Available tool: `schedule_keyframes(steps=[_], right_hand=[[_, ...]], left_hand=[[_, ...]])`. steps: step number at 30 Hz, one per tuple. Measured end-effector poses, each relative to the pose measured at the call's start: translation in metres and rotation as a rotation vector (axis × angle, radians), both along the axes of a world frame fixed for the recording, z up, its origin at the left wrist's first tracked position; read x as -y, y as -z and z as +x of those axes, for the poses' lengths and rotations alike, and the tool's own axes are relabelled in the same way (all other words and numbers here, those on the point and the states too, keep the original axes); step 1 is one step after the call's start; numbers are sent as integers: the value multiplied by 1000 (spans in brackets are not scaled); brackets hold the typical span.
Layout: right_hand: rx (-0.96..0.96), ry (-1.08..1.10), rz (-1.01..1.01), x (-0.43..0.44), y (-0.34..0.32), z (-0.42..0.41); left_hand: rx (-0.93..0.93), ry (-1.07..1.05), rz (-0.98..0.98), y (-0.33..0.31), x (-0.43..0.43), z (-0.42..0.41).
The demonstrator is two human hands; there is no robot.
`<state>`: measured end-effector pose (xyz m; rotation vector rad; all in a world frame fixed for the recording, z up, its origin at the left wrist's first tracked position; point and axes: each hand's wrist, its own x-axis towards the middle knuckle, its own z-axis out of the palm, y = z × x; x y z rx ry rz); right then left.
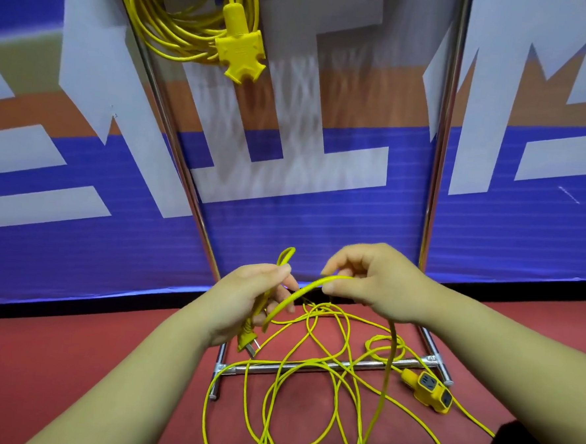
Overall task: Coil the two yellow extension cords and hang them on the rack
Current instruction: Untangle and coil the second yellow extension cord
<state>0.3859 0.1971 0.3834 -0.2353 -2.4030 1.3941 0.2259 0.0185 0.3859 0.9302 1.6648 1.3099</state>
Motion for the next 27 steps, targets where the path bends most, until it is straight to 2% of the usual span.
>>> schedule_keyframes(steps=[4,10,12,14,17,19,23,27], right_hand=[[-25,97,-142,-2,1,1],[165,-84,-462,-14,14,8],[136,-52,-549,-17,14,9],[57,55,-486,-20,12,10],[11,176,-180,-23,7,11],[13,191,-39,-22,4,11],[26,183,81,-12,-1,5],[17,203,119,-11,-1,0]], left_hand=[[-57,47,-5,-8,-4,5],[281,-183,244,-26,-4,-11],[312,-239,239,-25,-1,-18],[271,-277,172,-20,2,-22],[116,-294,46,-10,3,-21],[118,-254,-20,-8,3,-17],[248,-169,-73,-8,1,-7],[236,-100,-106,-8,-2,0]])
